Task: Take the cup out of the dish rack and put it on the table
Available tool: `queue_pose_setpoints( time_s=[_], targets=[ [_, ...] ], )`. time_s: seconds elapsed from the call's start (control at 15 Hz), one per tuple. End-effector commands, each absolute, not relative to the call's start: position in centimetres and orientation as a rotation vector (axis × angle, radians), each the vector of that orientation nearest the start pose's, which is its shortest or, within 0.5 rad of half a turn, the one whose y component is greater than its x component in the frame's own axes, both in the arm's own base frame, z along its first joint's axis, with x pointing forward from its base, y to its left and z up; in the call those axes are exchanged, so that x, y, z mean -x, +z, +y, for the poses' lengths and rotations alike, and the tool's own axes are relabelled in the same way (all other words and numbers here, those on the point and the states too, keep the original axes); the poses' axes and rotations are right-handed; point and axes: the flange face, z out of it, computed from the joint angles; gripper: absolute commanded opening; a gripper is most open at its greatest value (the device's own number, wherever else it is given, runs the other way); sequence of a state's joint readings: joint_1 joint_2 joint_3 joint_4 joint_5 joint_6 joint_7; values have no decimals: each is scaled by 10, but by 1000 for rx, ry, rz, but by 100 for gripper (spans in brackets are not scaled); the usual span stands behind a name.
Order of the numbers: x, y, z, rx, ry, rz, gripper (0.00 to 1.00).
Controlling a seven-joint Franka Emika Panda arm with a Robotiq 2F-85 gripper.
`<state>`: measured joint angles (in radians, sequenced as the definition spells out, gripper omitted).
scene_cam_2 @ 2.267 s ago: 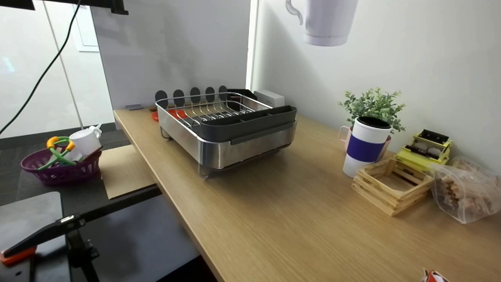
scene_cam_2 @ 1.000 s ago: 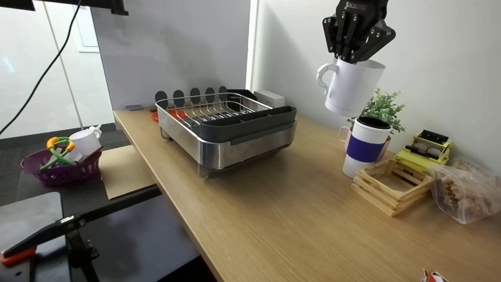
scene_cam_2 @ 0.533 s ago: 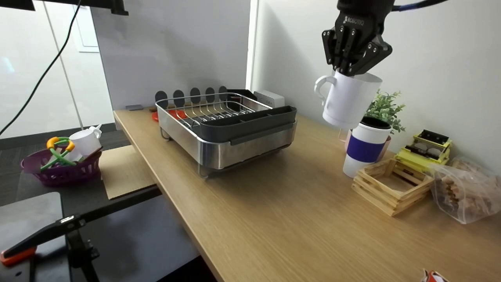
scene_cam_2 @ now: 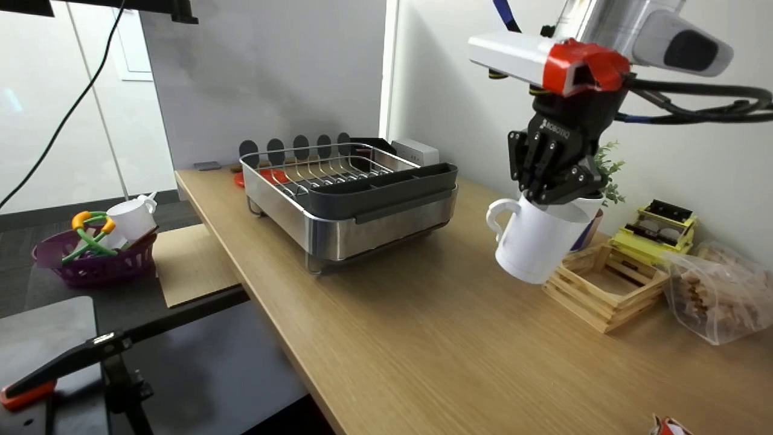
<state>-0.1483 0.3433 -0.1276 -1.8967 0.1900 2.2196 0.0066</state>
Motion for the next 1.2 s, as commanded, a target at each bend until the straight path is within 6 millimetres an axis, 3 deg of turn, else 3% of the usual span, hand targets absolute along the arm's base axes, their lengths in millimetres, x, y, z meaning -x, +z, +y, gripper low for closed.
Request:
queue_pose_setpoints(
  time_s=[0.0,0.67,1.13],
  targets=[
    [-621,300,-178,2986,40,651,1],
    [-675,248,-199,3086,216,577,1],
    [-676,234,-208,3050,315,643,1]
  ],
)
